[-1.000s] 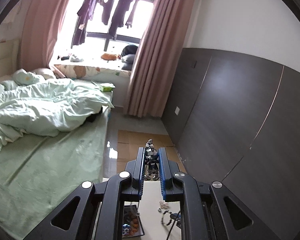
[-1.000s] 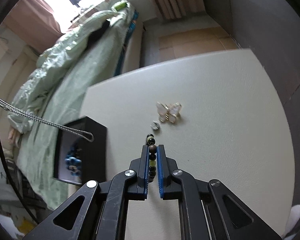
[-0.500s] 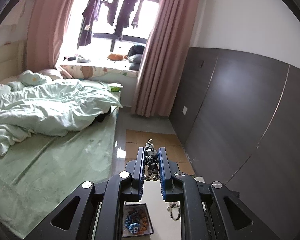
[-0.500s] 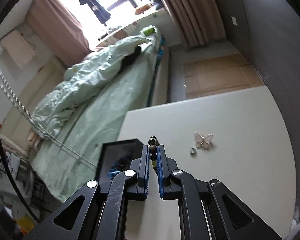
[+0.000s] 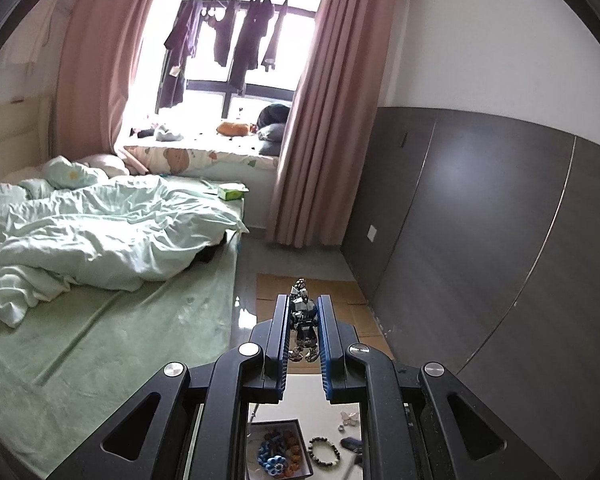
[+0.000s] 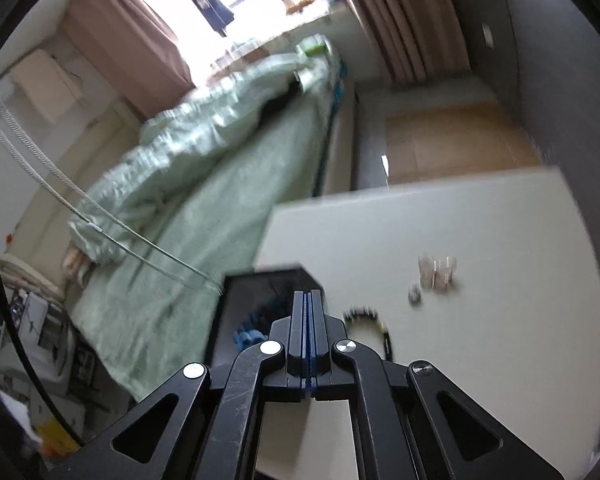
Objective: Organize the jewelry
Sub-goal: 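Lift the silver charm chain with the left gripper while the right gripper grasps the black-green bead bracelet, then drop the charm into the box with the left gripper while the right gripper drops the bead bracelet in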
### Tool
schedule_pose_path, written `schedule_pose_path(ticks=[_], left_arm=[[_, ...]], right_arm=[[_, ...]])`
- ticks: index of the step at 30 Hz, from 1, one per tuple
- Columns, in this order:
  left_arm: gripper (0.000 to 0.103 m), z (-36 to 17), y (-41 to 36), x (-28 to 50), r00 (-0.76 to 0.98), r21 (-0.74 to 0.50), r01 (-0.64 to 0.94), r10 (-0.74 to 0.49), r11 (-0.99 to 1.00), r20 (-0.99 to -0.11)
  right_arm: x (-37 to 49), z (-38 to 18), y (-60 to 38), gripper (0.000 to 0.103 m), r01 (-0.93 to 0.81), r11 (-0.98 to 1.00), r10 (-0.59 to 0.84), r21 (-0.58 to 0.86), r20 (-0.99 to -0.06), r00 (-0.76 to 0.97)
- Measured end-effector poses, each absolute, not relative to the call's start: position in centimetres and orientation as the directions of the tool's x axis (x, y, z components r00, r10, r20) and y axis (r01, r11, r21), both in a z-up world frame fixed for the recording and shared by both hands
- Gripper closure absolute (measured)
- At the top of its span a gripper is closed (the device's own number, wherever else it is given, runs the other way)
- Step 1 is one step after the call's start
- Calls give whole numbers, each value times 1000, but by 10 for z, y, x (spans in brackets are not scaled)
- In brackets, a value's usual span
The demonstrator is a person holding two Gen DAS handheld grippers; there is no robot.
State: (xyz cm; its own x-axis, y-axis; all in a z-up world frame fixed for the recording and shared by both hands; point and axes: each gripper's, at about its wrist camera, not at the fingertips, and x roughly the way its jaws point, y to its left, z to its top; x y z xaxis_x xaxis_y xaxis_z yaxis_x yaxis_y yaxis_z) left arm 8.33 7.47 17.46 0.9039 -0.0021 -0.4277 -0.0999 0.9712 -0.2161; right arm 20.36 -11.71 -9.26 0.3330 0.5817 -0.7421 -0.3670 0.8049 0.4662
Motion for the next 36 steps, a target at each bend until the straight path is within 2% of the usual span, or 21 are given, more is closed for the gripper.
schedule_pose_path(ticks=[1, 2, 4, 14, 15, 16, 17, 25, 36], left_arm=[[90, 174, 76, 84, 903, -221, -100, -5, 970, -429], [90, 172, 76, 84, 902, -222, -99, -6, 970, -431], [90, 169, 76, 85, 900, -224, -100, -9, 969, -437], [90, 163, 76, 94, 890, -210, -96, -11, 973, -455], [90, 160, 76, 95, 888, -208, -101, -6, 973, -460], [90, 155, 76, 96, 884, -207, -107, -2, 972, -467], [90, 150, 76, 97, 880, -207, -114, 2, 972, -474], [90, 100, 85, 111, 829, -218, -147, 0, 965, -559], [90, 13, 95, 128, 742, -299, -210, -48, 931, -669]], right_arm=[[206, -100, -115, 95, -356, 817, 562, 454, -765, 314], [209, -111, -112, 83, -344, 835, 530, 430, -796, 291], [215, -131, -108, 69, -324, 862, 478, 390, -837, 264], [217, -173, -86, 69, -376, 908, 285, 185, -930, 232], [215, -172, -84, 72, -388, 908, 268, 160, -932, 244], [214, -173, -83, 88, -395, 909, 248, 135, -936, 251], [213, -173, -84, 93, -397, 911, 231, 115, -938, 258], [208, -145, -105, 94, -395, 885, 370, 245, -886, 280], [198, -95, -113, 94, -411, 847, 497, 338, -779, 383]])
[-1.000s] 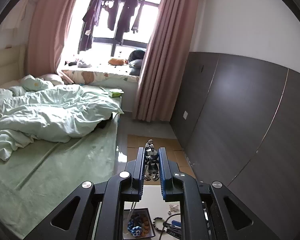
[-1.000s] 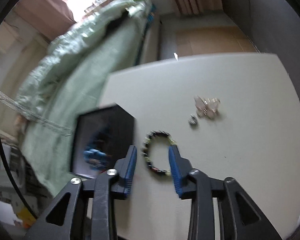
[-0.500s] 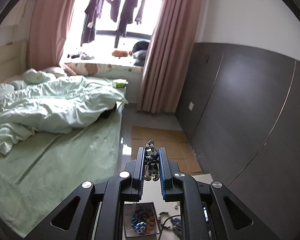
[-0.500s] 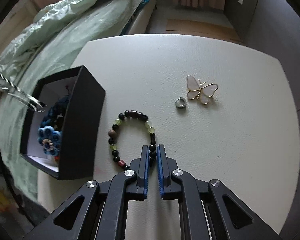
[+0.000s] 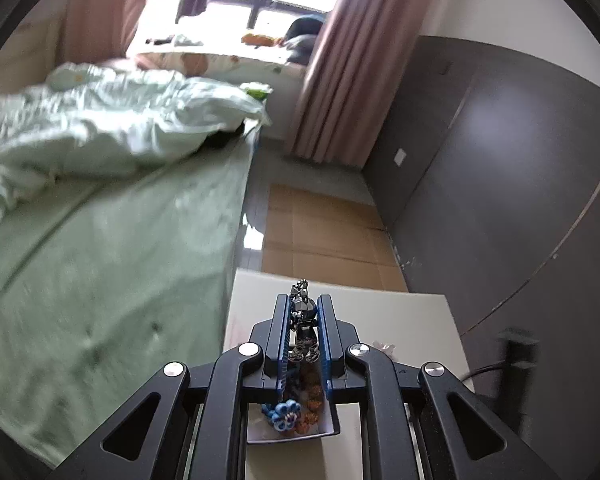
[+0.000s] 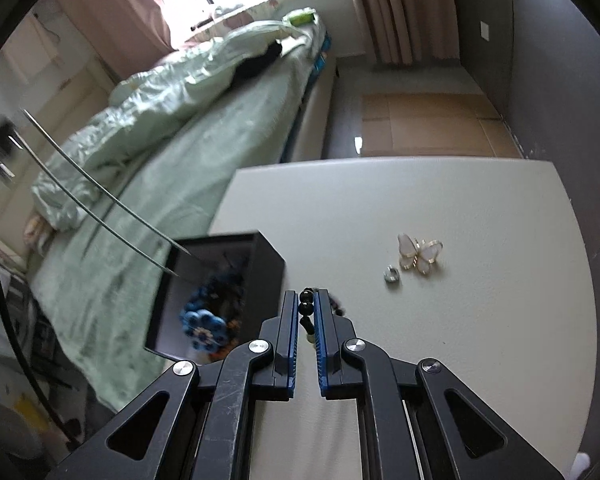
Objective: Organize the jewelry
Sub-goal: 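Drop the charm into the box with the left gripper while the right gripper drops the bead bracelet in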
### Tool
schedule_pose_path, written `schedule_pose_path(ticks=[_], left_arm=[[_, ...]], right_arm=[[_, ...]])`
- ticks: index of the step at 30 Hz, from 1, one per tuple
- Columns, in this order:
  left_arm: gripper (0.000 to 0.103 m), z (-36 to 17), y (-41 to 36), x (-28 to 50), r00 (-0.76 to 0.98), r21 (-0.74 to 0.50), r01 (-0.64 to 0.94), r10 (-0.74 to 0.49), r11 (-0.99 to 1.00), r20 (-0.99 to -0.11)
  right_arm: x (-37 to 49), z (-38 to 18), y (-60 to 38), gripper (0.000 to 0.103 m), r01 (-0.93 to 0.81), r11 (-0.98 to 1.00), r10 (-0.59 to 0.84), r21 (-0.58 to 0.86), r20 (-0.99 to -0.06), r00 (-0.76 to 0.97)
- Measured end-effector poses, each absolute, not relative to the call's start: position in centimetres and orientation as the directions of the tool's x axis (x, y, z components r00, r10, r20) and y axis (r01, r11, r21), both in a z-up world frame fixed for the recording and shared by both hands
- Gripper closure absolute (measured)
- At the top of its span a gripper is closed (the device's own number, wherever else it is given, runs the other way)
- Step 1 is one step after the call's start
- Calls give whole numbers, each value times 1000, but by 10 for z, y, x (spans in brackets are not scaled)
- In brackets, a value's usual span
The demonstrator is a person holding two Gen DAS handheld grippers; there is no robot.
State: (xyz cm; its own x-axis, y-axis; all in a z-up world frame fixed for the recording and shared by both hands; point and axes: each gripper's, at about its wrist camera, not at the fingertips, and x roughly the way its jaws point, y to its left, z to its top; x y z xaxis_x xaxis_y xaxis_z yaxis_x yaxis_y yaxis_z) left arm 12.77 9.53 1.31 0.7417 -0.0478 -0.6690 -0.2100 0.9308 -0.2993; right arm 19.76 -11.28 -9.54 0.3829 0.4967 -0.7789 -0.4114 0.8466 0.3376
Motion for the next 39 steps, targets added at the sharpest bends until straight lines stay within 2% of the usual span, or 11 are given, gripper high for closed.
schedule_pose_path(ticks=[7, 11, 12, 14, 15, 16, 21, 33, 34, 37, 39], left_arm=[[89, -47, 106, 132, 705, -418, -307, -91, 855, -704], [83, -68, 109, 137, 682, -477, -299, -164, 827, -713], [76, -71, 110, 137, 677, -486, -299, -177, 821, -715], [57, -71, 114, 131, 691, -508, -300, -183, 808, -699], [44, -70, 117, 127, 703, -516, -304, -177, 801, -689], [37, -69, 120, 122, 716, -523, -312, -166, 793, -678], [36, -66, 136, 110, 741, -536, -345, -127, 771, -660], [36, -72, 160, 99, 743, -556, -397, -100, 730, -662], [36, -73, 160, 99, 742, -558, -396, -104, 729, -663], [36, -72, 158, 99, 741, -554, -390, -107, 736, -663], [36, -72, 157, 99, 742, -556, -385, -111, 737, -661]], right_arm=[[195, -75, -107, 94, -427, 803, 585, 415, -684, 435], [194, -72, -105, 94, -427, 778, 625, 462, -643, 443], [194, -71, -103, 94, -427, 772, 632, 470, -634, 446], [193, -69, -100, 94, -432, 762, 646, 482, -614, 454], [192, -68, -98, 94, -440, 751, 659, 492, -599, 455], [191, -66, -97, 94, -446, 742, 670, 501, -587, 455], [186, -65, -77, 94, -485, 673, 739, 559, -526, 421], [192, -98, -26, 93, -445, 587, 809, 676, -498, 311], [194, -102, -22, 92, -438, 590, 807, 679, -512, 294], [198, -116, -22, 71, -384, 635, 771, 670, -576, 270], [199, -116, -30, 67, -367, 643, 765, 672, -580, 279]])
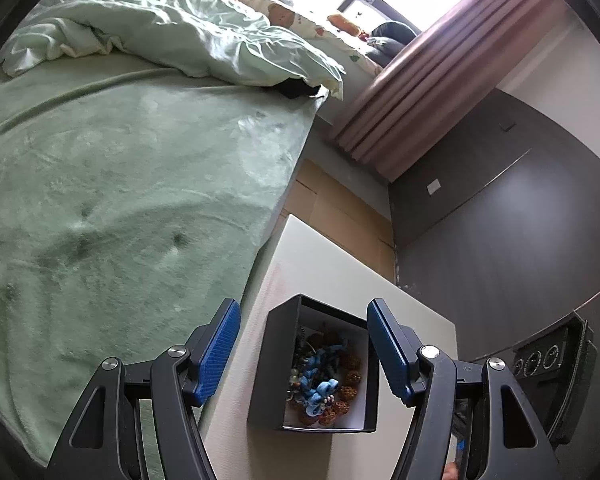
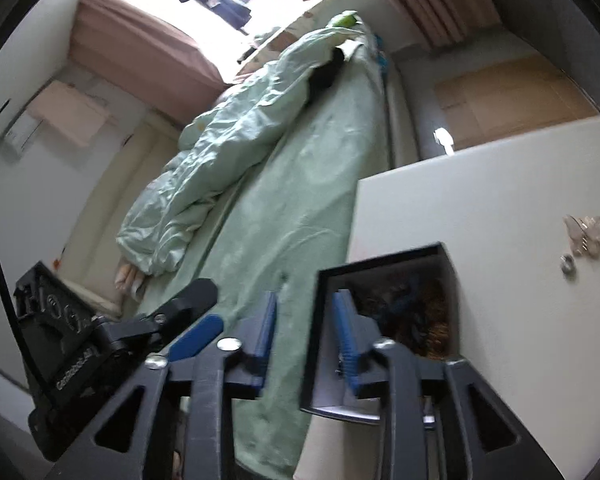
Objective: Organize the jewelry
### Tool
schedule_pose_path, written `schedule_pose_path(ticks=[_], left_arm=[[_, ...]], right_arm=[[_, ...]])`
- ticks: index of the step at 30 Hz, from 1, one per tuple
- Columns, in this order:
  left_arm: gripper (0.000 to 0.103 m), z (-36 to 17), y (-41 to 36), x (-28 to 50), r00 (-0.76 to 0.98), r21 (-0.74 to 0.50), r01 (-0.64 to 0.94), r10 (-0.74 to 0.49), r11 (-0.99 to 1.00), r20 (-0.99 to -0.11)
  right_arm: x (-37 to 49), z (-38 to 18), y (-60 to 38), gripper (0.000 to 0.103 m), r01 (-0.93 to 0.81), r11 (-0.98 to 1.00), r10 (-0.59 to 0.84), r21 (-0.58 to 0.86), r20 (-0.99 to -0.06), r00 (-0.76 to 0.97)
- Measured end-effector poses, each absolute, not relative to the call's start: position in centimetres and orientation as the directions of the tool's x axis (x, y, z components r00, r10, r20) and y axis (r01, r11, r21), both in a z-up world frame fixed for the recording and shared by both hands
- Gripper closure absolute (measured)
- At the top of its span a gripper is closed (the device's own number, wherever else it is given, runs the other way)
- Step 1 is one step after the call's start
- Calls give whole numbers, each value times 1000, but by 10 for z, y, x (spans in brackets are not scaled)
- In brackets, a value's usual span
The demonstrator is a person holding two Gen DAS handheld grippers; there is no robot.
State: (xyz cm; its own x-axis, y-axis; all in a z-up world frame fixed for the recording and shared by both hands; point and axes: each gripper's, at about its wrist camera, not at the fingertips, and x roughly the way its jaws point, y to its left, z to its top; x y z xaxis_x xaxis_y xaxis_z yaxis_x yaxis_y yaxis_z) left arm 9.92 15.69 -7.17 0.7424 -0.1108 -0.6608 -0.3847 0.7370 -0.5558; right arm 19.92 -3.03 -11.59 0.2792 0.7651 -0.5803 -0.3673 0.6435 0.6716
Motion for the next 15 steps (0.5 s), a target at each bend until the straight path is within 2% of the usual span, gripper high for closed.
schedule_pose_path(ticks=[2, 4, 15], left_arm=[[36, -71, 153, 101, 742, -555, -378, -117, 741, -660], [36, -71, 147, 103, 739, -551, -370, -123, 748, -663], [36, -64, 95, 128, 713, -462, -303, -123, 834, -691]], right_arm=[[199, -112, -42, 60, -363, 658, 753, 660, -586, 299], [199, -108, -56, 58, -358, 668, 744, 652, -586, 321], [213, -101, -131, 57, -275, 740, 669, 614, -629, 396]])
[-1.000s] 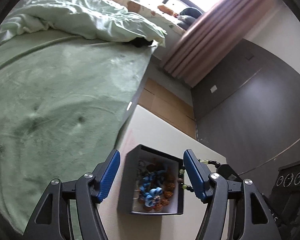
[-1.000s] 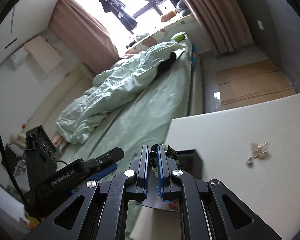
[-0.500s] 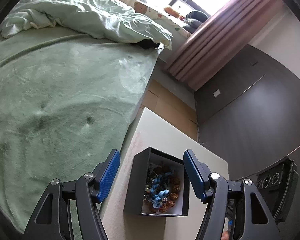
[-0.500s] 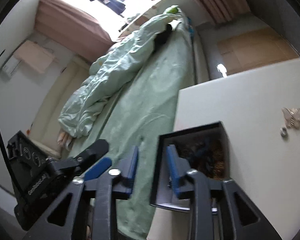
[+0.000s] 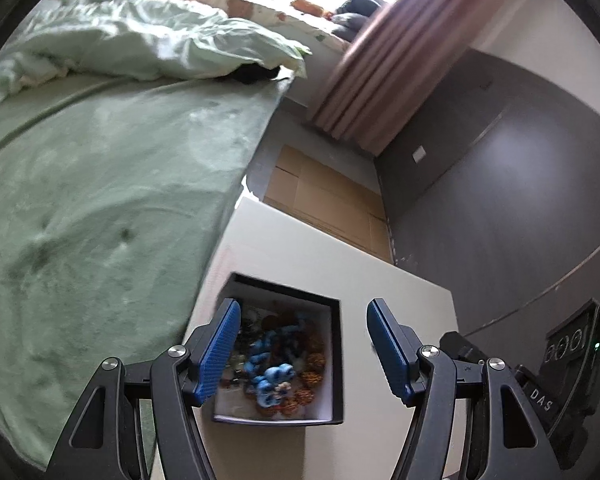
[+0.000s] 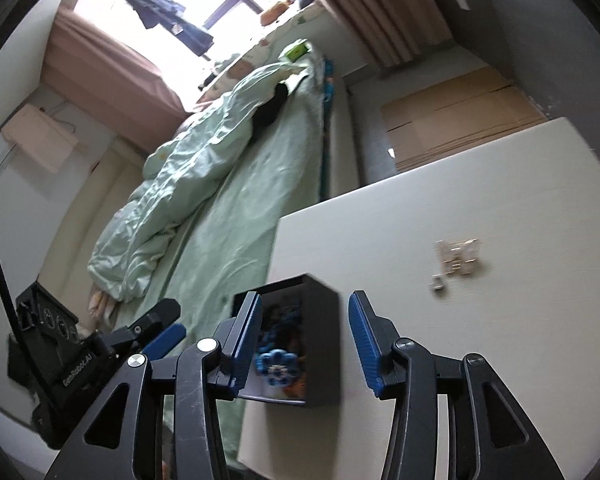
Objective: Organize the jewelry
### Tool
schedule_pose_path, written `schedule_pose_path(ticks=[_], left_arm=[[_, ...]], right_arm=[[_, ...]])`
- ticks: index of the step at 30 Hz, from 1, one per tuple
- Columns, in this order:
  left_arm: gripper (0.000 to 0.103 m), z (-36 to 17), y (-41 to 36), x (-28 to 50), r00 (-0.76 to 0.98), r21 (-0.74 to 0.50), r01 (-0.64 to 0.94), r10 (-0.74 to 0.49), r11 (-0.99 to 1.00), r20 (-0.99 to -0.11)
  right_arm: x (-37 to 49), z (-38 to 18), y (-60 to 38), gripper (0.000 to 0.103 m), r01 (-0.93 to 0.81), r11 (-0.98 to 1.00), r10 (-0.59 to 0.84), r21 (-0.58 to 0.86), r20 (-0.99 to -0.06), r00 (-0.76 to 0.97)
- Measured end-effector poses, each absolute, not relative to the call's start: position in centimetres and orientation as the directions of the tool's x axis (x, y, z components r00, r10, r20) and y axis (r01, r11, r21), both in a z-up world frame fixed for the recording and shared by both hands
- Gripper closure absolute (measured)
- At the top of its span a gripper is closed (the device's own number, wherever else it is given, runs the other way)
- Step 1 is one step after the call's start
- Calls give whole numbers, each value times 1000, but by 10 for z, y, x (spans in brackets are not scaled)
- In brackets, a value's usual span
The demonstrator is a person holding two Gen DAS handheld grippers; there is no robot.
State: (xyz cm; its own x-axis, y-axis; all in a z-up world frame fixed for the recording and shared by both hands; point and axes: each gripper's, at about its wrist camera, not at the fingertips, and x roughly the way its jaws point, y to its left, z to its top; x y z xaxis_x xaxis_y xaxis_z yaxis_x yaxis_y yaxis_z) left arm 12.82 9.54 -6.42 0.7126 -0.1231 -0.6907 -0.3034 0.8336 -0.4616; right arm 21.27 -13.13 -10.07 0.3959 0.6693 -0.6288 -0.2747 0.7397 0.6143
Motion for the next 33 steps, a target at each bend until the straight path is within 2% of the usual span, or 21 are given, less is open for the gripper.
schedule_pose_path(ticks=[7, 22, 33], left_arm=[[37, -54, 48, 160, 677, -360, -200, -137, 911, -723], [64, -80, -27, 216, 532, -202, -61, -140, 977, -835], [72, -124, -54, 246, 448, -126, -49, -91, 991, -890]], right_arm=[[222, -106, -175, 57, -170, 763, 629, 623, -658, 413], [234, -118, -231, 57, 2, 757, 582, 653, -677, 451], [237, -124, -257, 57, 76, 726, 582, 683, -670, 461]])
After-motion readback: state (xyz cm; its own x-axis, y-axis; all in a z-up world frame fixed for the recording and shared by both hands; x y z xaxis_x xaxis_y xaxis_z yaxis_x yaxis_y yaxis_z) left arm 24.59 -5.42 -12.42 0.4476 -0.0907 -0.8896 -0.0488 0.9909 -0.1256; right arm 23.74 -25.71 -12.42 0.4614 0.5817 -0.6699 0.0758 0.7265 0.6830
